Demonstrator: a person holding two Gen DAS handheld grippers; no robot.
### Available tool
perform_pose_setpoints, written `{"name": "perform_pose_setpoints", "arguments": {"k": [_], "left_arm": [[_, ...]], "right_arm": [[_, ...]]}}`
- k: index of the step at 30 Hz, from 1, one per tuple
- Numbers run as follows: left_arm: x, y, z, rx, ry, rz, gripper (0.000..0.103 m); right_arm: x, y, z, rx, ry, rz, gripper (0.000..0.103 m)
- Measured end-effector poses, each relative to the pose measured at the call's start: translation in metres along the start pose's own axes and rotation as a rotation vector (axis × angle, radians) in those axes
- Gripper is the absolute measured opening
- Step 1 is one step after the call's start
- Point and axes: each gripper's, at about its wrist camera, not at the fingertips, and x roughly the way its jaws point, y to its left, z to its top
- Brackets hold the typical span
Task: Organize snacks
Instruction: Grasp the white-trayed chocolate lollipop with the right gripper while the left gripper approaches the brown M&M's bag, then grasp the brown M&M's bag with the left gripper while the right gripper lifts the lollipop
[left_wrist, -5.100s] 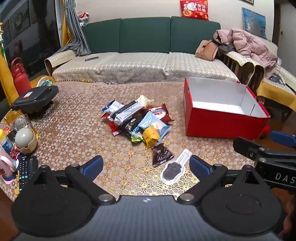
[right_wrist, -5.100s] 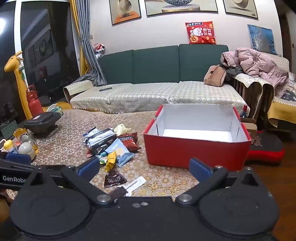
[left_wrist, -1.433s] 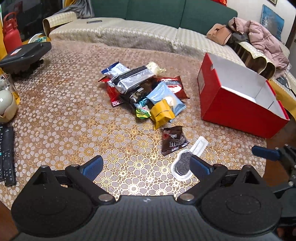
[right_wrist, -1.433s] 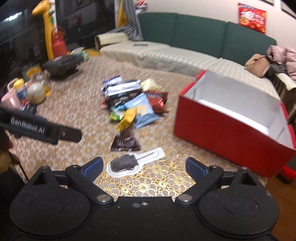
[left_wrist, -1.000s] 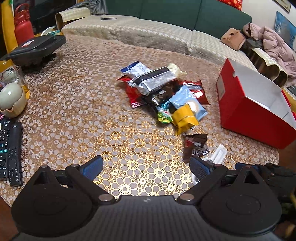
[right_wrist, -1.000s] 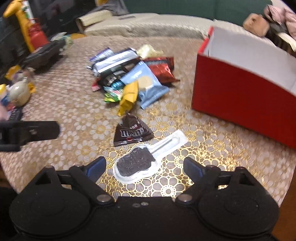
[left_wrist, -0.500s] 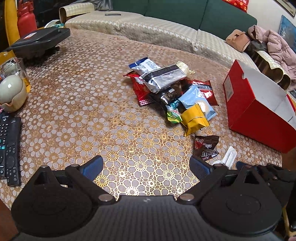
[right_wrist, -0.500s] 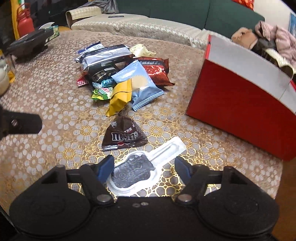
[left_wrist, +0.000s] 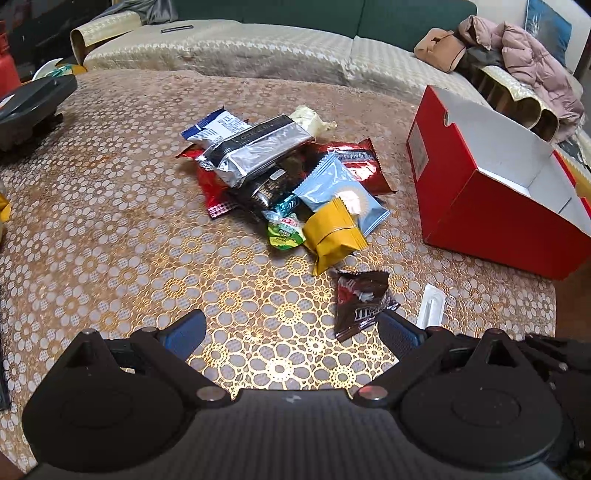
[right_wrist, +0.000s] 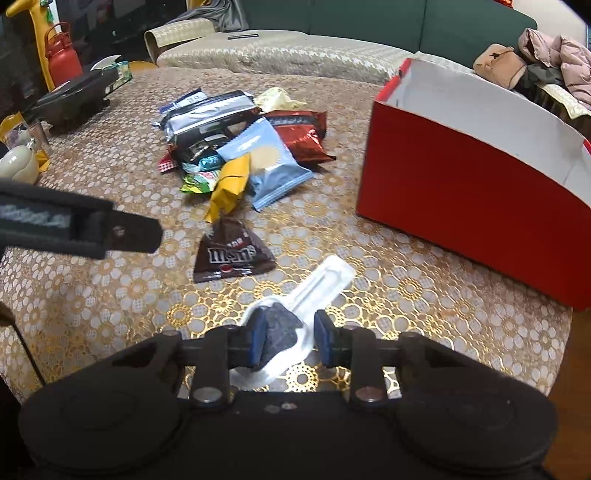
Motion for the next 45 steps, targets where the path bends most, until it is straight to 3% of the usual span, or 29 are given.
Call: {"name": "perform_pose_setpoints", "arguments": {"k": [6, 18, 21, 23, 30, 36, 41, 42, 45], "left_arm": [[0.0, 0.0, 0.003, -0.012, -0.007, -0.001, 0.1], [-0.008, 0.017, -0.001, -0.065, -0.017, -0.017, 0.1], [-0.009, 0.018, -0.002, -0.072, -0.019, -0.022, 0.1], [-0.01, 0.019, -0.002, -0.075, -0.023, -0.023, 0.1], [-0.01, 0.022, -0.002, -0.081, -0.026, -0.019, 0.1], [-0.004, 0.013, -0.002, -0.052, -0.019, -0.021, 0.1], [0.007, -0.011, 0.001, 0.017, -0.011, -0.025, 0.1], [0.01, -0.016, 0.002, 0.03, -0.009, -0.023, 0.1], [0.023, -0.03, 0.005, 0.059, 0.013, -0.019, 0.1]], "right_arm": [[0.001, -0.003, 0.001, 0.066, 0.04, 0.015, 0.03], [0.004, 0.01, 0.006, 0.131, 0.059, -0.044, 0.034], [0.004, 0.015, 0.004, 0.134, 0.05, -0.064, 0.038], [0.006, 0.016, 0.004, 0.142, 0.066, -0.061, 0.046], [0.012, 0.018, -0.001, 0.122, 0.083, -0.107, 0.052], [0.009, 0.015, -0.006, 0.083, 0.072, -0.076, 0.051], [0.005, 0.006, -0.007, 0.078, 0.049, -0.032, 0.042], [0.004, 0.003, -0.007, 0.079, 0.042, -0.021, 0.035], [0.003, -0.003, -0.009, 0.071, 0.035, 0.003, 0.034]]}}
